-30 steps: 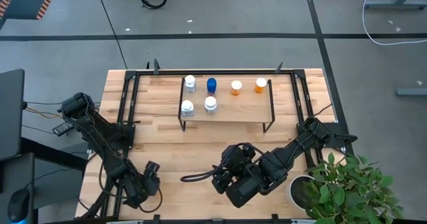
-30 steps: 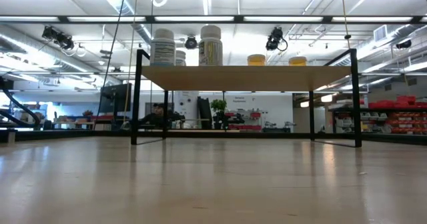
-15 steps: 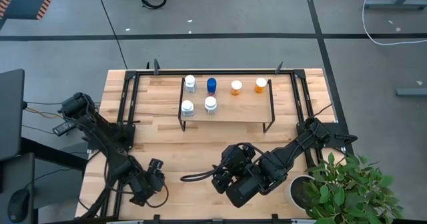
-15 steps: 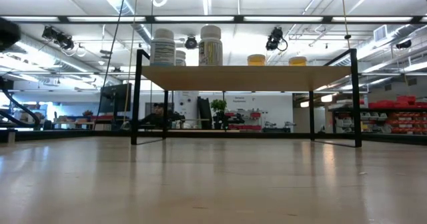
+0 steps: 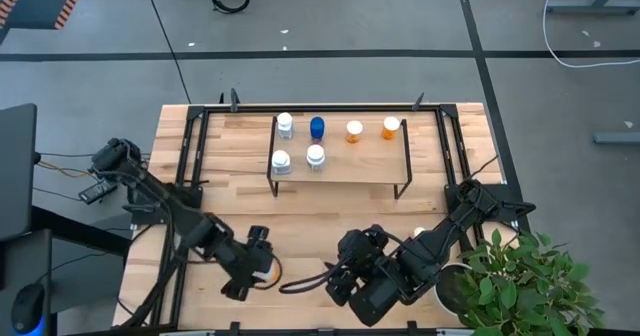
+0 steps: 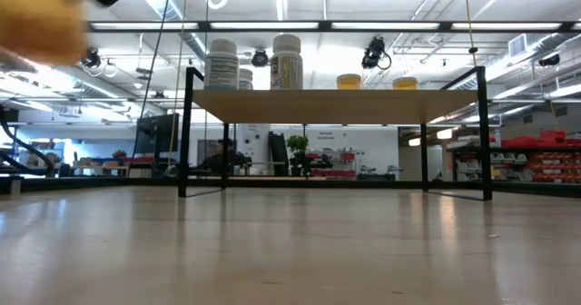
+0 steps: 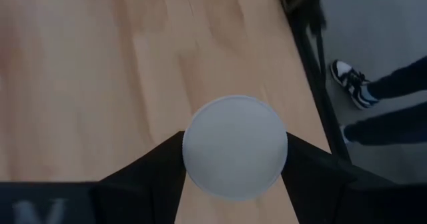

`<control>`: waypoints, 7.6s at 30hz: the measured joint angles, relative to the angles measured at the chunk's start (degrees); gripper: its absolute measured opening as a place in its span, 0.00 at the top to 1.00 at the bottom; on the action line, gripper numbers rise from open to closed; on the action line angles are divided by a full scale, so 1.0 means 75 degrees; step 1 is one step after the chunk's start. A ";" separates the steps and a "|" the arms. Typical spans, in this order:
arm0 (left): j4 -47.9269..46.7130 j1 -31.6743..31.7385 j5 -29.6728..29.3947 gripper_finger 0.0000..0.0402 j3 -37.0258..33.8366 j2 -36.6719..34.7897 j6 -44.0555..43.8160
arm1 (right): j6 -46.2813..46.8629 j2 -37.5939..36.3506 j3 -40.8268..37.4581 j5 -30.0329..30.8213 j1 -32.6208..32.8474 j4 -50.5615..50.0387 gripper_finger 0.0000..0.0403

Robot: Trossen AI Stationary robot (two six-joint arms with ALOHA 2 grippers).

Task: Pick and place medicine bottles onto shelf by color
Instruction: Put the orange pill bottle on the shelf

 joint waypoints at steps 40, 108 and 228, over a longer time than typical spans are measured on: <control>-0.1048 0.1971 0.0721 0.43 0.3753 -0.0006 0.1220 | -0.4376 0.0003 0.0003 0.0433 -0.0731 0.2545 0.34; -0.1609 0.2300 0.0884 0.39 0.3738 -0.0280 0.1485 | -0.4623 0.0006 0.0000 0.0000 -0.0988 0.2767 0.48; -0.4646 0.3389 -0.2994 0.53 0.3747 -0.3711 -0.0315 | -1.0753 -0.3575 -0.1441 -0.5117 -0.6149 -0.1480 0.48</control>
